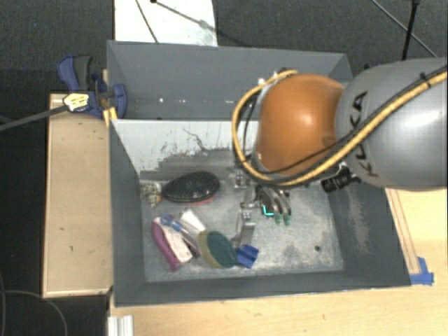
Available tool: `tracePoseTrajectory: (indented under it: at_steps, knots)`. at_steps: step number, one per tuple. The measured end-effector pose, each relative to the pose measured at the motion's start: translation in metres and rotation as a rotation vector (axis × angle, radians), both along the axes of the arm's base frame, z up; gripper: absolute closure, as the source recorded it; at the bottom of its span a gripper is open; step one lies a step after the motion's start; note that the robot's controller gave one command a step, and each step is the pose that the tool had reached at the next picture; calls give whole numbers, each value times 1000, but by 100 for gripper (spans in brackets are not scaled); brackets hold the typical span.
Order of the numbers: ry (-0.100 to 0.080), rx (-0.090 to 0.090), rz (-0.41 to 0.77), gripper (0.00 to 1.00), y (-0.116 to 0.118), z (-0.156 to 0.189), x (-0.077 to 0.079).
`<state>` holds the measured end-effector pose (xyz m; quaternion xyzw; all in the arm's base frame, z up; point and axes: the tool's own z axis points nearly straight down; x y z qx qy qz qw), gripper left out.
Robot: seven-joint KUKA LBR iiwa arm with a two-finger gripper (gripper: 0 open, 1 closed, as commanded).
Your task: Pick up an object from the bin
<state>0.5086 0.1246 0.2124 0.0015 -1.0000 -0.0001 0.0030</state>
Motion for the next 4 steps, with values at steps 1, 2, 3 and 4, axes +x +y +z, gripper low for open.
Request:
tracePoseTrajectory:
  at_steps: [1, 2, 3, 4]
  knots:
    - [1, -1, 77, 0, -27, -142, -14]
    - [-7, 1, 70, 100, -26, -139, -11]
    - [-7, 1, 66, 0, -26, -139, -11]
    - [-8, 0, -58, 0, 18, -135, -31]
